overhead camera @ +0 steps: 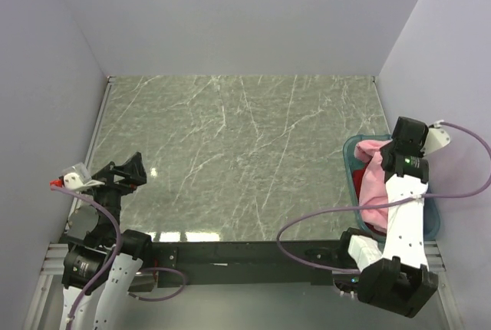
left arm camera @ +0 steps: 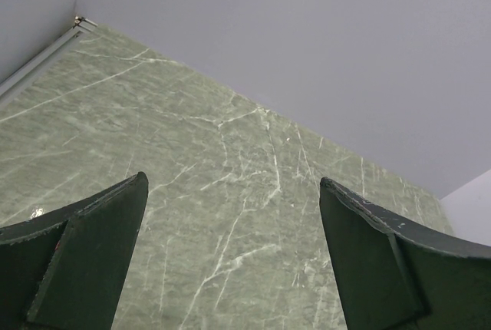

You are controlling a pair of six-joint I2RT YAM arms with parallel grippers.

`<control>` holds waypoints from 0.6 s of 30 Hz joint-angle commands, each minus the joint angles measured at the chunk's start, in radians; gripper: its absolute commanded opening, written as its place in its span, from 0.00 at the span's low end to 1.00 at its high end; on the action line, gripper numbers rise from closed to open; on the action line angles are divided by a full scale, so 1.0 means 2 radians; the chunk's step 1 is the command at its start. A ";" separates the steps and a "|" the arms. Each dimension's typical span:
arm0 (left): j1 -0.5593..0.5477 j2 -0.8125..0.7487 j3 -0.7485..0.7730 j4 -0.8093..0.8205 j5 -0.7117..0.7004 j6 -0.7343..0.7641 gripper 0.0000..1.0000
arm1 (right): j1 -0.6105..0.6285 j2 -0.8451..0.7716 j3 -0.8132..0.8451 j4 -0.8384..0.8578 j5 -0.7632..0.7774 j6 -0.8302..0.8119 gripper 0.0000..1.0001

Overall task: Fold and stack the t-shirts
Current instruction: Grab the tshirt from the pile

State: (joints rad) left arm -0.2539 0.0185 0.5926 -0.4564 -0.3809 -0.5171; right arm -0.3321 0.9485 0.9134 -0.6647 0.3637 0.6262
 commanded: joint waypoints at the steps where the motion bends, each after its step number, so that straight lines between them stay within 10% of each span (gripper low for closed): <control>1: 0.000 0.008 0.000 0.009 0.009 0.004 0.99 | 0.023 -0.010 0.068 -0.016 0.026 -0.017 0.00; 18: 0.000 0.018 -0.001 0.012 0.018 0.007 0.99 | 0.384 0.102 0.312 -0.011 0.185 -0.002 0.00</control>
State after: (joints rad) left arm -0.2539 0.0380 0.5926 -0.4561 -0.3630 -0.5133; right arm 0.3290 1.0882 1.4879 -0.7403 0.6327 0.5915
